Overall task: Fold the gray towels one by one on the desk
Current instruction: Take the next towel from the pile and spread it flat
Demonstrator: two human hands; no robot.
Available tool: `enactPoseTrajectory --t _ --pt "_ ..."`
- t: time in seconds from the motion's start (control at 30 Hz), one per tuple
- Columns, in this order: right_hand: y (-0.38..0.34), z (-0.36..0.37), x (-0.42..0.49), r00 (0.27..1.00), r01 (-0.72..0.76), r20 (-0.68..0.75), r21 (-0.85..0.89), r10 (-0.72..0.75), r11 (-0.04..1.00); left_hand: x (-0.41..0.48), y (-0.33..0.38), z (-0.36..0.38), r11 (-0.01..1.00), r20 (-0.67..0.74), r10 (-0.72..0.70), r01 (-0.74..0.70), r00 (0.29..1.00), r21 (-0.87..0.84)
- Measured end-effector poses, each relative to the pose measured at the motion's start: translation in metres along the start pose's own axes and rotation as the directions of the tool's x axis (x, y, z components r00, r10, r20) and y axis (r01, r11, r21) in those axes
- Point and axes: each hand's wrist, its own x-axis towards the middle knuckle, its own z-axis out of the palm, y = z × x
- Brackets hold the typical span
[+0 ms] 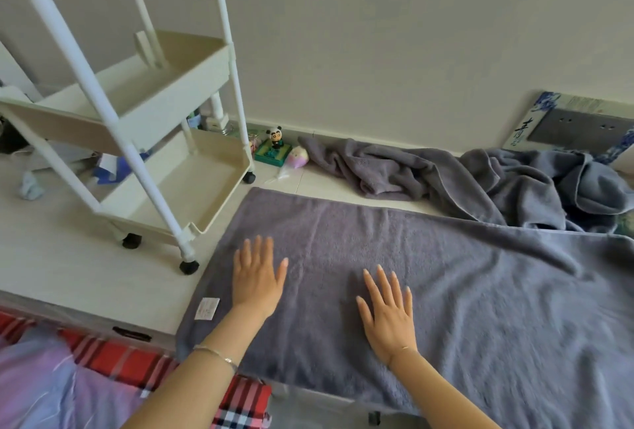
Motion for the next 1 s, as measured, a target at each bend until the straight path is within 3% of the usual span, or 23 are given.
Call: enactPoseTrajectory --t 0.1,0.17,0.37,0.47,0.57,0.63,0.7,0.8,0.9,1.0 --pt "-0.018 0.008 0.009 0.998 -0.033 0.048 -0.066 0.036 0.997 0.024 0.032 0.011 0.988 0.122 0.154 -0.152 0.980 -0.022" --pt "-0.028 0.016 0.013 0.993 -0.062 0.093 -0.087 0.070 0.994 0.039 0.038 0.022 0.988 0.178 0.152 -0.148 0.972 -0.039" --pt "-0.037 0.008 0.044 0.994 0.011 0.113 -0.096 -0.001 0.995 0.078 0.021 0.026 0.996 0.152 0.089 -0.090 0.984 -0.004" --pt "-0.024 0.004 0.055 0.994 0.091 0.053 0.010 -0.091 0.996 0.088 0.033 0.022 0.997 0.074 0.073 -0.071 0.995 -0.025" --pt "0.003 -0.014 0.074 0.994 -0.033 -0.101 0.098 0.043 0.995 0.102 0.054 0.016 0.991 -0.073 0.119 -0.124 0.990 -0.060" --pt "0.026 -0.027 0.093 0.980 -0.154 -0.111 0.099 0.164 0.983 0.120 0.065 0.015 0.990 -0.012 0.127 -0.128 0.992 -0.062" --pt "0.047 -0.033 0.107 0.972 -0.231 -0.035 0.044 0.232 0.972 0.134 0.065 0.021 0.996 0.110 0.079 -0.075 0.991 -0.038" --pt "0.078 -0.030 0.119 0.982 -0.189 -0.022 -0.072 0.188 0.979 0.151 0.052 0.033 1.000 0.207 0.019 -0.022 0.978 0.016" --pt "0.100 -0.039 0.129 0.976 -0.215 -0.030 -0.055 0.214 0.975 0.160 0.053 0.032 0.998 0.202 -0.024 0.013 0.979 0.056" --pt "0.104 -0.045 0.113 0.977 -0.194 -0.096 -0.014 0.192 0.981 0.134 0.095 0.038 0.991 0.091 0.124 -0.127 0.988 0.028"
